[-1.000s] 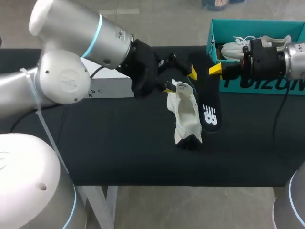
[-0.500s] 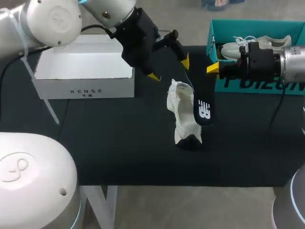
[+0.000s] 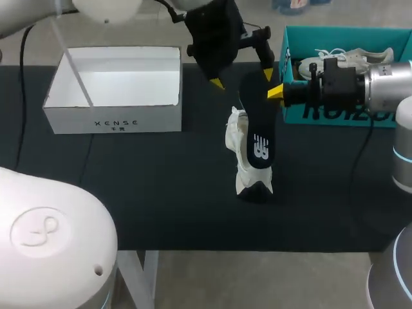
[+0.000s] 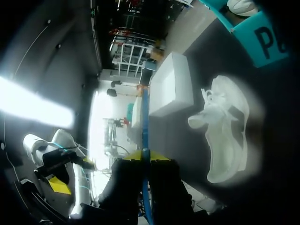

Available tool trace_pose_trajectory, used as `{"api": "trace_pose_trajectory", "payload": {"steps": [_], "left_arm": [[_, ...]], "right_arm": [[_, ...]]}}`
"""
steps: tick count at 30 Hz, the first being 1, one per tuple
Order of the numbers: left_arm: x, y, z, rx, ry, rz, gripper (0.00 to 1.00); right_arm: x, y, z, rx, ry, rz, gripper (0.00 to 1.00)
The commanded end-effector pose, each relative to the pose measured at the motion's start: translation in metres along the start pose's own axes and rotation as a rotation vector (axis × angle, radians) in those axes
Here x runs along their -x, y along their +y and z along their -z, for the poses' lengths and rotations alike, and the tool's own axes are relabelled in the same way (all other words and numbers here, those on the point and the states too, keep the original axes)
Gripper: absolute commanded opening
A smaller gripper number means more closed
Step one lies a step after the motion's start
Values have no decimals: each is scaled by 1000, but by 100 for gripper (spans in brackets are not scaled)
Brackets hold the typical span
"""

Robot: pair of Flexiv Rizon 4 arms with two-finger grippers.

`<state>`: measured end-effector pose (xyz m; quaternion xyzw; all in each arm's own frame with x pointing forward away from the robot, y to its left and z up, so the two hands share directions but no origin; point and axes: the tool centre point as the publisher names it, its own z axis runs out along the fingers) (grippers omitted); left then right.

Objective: Take the shoe out of the shoebox, open the shoe tongue, remove and reinsert the insole, then place the shoe into the shoebox

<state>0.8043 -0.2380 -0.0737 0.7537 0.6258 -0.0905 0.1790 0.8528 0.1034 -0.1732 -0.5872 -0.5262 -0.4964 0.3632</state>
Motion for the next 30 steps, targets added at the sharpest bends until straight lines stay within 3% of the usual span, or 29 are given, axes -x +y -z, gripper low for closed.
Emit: {"api": "trace_pose_trajectory", "payload": {"steps": [1,14,30], "left_arm": [[4,12,-4,28,282,20,100],[2,32,-2,47,310,47,100],[-3,36,-2,52,305,79,100]], "right_arm": [[1,2,-6,2,-6,-10,0],[4,-2,-15,-22,-3,-44,0],[4,1,-12,-16,5,-40,0]]}}
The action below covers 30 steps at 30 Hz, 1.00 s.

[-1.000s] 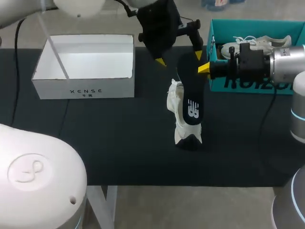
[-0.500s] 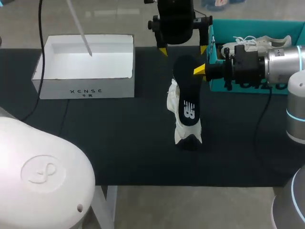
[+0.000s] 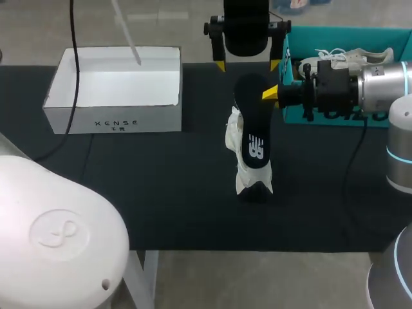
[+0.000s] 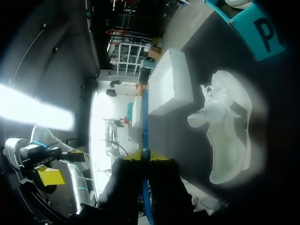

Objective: Take the shoe out of the shoebox, open the shoe tongue, remove and reinsert the insole, then place the shoe into the shoebox

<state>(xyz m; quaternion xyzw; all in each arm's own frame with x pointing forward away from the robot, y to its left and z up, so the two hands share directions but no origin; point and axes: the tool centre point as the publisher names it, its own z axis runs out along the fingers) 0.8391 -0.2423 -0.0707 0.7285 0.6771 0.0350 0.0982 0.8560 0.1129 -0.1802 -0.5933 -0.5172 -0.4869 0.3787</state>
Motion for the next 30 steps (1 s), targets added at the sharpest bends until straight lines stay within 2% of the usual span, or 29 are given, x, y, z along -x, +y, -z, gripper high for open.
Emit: {"api": "trace_pose_trajectory", "payload": {"steps": [1,13,15,16,19,20,23,24,26,30], "left_arm": [[0,1,0,-2,-1,0,100],[0,3,1,-2,-6,1,100],[-2,2,4,6,-63,8,100],[-4,1,7,27,-103,8,100],[-15,1,16,89,-349,29,100],[-20,0,19,111,-469,32,100],[-40,1,23,69,-796,58,100],[-49,1,26,78,-944,67,100],[-63,2,30,62,-1143,88,100],[-63,2,30,62,-1143,88,100]], "right_arm": [[0,0,0,-2,0,-1,0],[0,0,-1,-7,5,-1,0],[-1,0,-1,-8,6,-1,0],[-1,0,-1,-9,7,-1,0],[-3,1,0,-10,11,-1,0],[-3,1,1,-10,13,-2,0],[-4,2,2,-10,17,0,0],[-5,3,3,-10,18,0,0],[-5,4,3,-11,19,1,0],[-4,5,3,-12,21,4,0]]}}
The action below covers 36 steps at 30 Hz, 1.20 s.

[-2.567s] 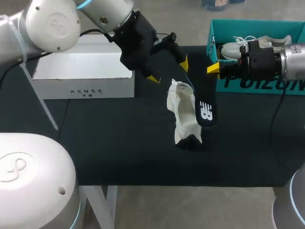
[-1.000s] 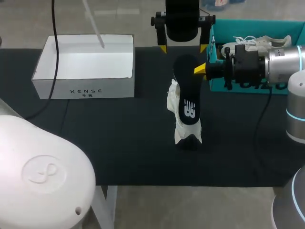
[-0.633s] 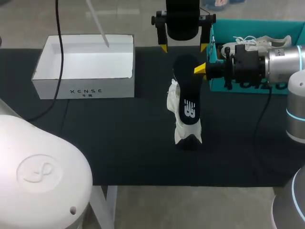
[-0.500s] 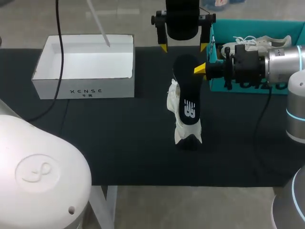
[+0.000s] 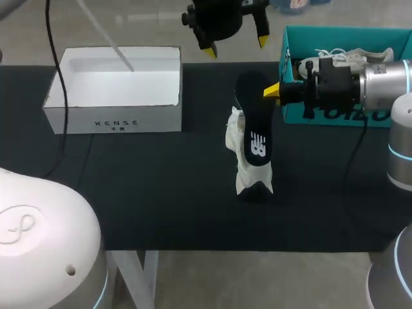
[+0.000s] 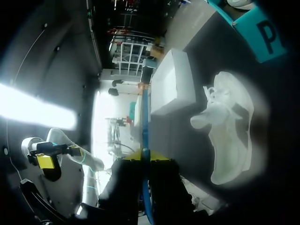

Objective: Take the shoe out of the shoebox, open the shoe tongue, remove and reinsert the insole, then place the shoe into the shoebox

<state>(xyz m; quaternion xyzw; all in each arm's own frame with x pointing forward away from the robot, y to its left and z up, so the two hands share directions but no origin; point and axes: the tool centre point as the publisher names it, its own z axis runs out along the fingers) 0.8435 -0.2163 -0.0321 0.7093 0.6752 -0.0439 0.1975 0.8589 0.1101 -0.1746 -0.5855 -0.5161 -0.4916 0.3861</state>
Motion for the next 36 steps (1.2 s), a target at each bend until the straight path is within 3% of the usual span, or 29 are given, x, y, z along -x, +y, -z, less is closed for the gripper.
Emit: {"api": "trace_pose_trajectory", "payload": {"steps": [1,11,14,16,21,24,36], "left_arm": [[-41,-7,1,9,-893,62,100],[-41,-7,-3,25,-918,92,100],[-44,-8,-18,79,-1004,116,100],[-43,-11,-22,74,-1041,117,100],[-41,-9,-21,105,-1119,178,100],[-39,-8,-22,84,-1168,268,100],[-23,-1,-37,120,-1175,216,100]], "right_arm": [[0,2,-1,-4,0,2,0],[-1,0,1,-14,28,2,0],[-11,-1,4,-16,90,-6,0],[-18,-2,7,-14,111,-2,0],[-32,-2,14,-7,179,-3,0],[-43,-2,17,-3,230,-1,0],[-74,-2,21,-14,352,-5,0]]}}
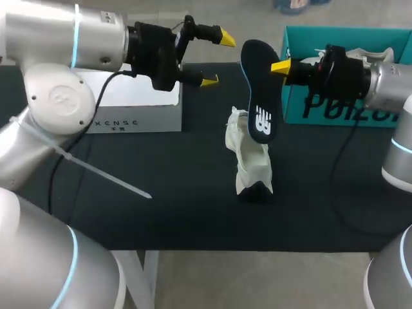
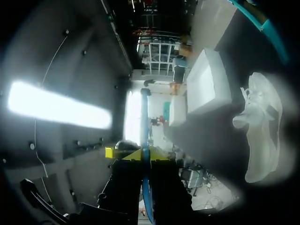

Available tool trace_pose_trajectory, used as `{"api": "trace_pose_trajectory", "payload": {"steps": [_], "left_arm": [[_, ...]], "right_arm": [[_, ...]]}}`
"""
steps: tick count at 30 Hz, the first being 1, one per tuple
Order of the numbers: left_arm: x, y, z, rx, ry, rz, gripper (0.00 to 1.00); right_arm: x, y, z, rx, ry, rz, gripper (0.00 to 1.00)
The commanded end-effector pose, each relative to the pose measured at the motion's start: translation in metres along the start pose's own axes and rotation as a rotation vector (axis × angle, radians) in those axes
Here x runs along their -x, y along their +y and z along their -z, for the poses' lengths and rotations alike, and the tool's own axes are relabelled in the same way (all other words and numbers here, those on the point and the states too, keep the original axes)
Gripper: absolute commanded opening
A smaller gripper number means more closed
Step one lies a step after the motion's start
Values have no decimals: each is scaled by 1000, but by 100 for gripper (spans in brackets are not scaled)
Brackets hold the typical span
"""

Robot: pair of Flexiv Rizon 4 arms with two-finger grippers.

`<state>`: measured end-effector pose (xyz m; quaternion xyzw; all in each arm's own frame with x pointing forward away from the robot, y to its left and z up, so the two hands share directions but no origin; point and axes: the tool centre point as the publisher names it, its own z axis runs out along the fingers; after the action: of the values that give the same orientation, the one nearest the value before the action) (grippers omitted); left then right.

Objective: Take the shoe out of the shoebox, open the shoe tongue, remove and reinsert the insole, then place the shoe into the shoebox

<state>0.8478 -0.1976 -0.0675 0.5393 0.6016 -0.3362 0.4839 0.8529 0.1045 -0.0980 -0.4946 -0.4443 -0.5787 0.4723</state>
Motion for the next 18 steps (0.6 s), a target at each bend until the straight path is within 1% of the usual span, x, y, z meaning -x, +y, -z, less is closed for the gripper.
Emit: {"api": "trace_pose_trajectory", "payload": {"steps": [1,6,10,15,18], "left_arm": [[-3,3,-14,8,-303,-5,100],[-6,7,-27,11,-295,-31,100],[-6,8,-36,13,-299,-30,100],[-8,7,-43,-7,-272,-45,100],[-9,8,-46,-5,-266,-50,96]], "right_arm": [[-2,-2,-3,-6,19,1,0],[-5,-5,-4,-10,2,13,0],[-1,-7,-7,-15,-21,12,0],[4,-10,-11,-26,-61,13,0],[7,-11,-11,-29,-82,13,0]]}}
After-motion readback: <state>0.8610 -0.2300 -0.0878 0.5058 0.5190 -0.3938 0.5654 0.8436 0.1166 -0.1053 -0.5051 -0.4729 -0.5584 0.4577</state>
